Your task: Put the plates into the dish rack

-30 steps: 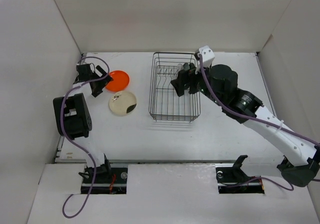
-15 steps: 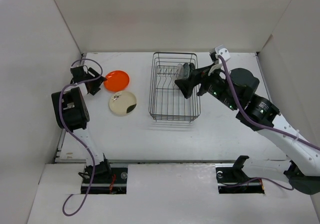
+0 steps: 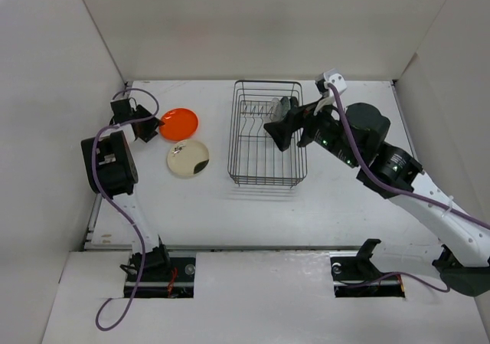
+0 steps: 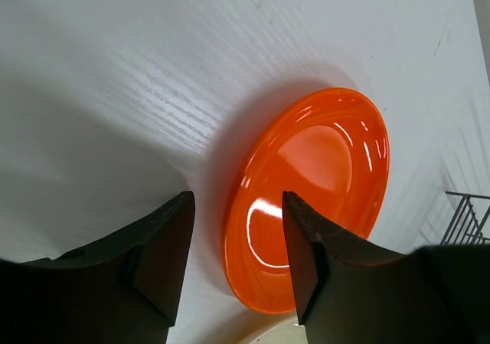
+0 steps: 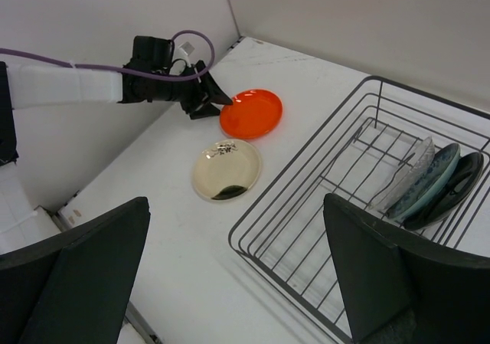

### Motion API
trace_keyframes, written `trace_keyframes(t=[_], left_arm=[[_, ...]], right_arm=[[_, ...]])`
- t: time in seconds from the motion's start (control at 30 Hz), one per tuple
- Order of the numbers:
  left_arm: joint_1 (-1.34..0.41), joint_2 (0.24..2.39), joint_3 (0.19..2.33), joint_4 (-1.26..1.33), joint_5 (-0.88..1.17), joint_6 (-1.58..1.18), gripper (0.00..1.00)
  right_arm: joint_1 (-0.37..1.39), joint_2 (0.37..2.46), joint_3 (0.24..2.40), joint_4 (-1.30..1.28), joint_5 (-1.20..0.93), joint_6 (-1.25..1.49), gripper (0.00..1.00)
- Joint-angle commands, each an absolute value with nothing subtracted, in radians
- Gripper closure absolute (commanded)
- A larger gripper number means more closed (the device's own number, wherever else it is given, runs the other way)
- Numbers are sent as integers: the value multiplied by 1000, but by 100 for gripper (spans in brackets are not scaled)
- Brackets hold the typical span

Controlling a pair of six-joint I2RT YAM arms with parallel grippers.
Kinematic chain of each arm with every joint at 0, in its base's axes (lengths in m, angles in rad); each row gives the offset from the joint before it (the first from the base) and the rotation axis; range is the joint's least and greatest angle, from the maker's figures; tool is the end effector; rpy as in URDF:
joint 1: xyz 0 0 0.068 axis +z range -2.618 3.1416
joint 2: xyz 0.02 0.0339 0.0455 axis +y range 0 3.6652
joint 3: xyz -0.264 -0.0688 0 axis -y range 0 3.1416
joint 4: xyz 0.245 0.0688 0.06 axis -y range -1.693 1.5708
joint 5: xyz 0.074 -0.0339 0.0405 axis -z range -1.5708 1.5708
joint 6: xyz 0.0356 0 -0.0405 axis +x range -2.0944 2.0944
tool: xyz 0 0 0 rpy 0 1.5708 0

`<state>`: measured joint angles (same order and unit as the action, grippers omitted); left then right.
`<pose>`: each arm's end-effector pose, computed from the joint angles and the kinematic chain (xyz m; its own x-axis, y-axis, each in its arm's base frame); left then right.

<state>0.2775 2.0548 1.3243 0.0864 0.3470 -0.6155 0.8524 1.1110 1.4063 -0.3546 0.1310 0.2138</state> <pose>0.4374 0.1120 0.1639 -0.4738 -0.6995 -0.5350 -0.3302 0.7043 -0.6284 0.1541 0.1693 0.4723 -0.1783 0.1157 -0.9772 -0.6373 0.7431 0.2042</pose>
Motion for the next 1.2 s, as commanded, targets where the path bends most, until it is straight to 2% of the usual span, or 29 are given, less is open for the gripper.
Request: trace_keyframes(t=[0.0, 0.03, 0.2, 0.23, 0.27, 0.47, 0.73, 0.9, 1.0, 1.17], left_arm=[[250, 2082, 1353, 12, 347, -581, 53], [238, 2094, 1364, 12, 347, -571, 56], [229, 2128, 1364, 3, 337, -580, 82], [229, 2128, 1364, 3, 337, -580, 93], [229, 2128, 1364, 3, 337, -589, 99], [229, 2094, 1339, 41, 328, -598, 100], [229, 1728, 1044, 542, 537, -686, 100], [207, 1599, 1025, 601, 667, -722, 100], [169, 1514, 1046, 601, 747, -723, 100], [83, 1496, 1078, 601, 788, -723, 100]], right_arm=[[861, 1106, 1459, -313, 120, 221, 1], [861, 1106, 1459, -313, 120, 221, 1], [861, 1115, 1459, -322, 130, 221, 1], [861, 1115, 1459, -322, 140, 221, 1], [861, 1115, 1459, -322, 140, 221, 1], [810, 1150, 1440, -307, 131, 233, 1], [597, 1215, 1304, -95, -285, 336, 0], [516, 1255, 1259, 81, -457, 394, 0], [485, 1336, 1351, 91, -500, 371, 0], [460, 1508, 1508, 91, -581, 362, 0]])
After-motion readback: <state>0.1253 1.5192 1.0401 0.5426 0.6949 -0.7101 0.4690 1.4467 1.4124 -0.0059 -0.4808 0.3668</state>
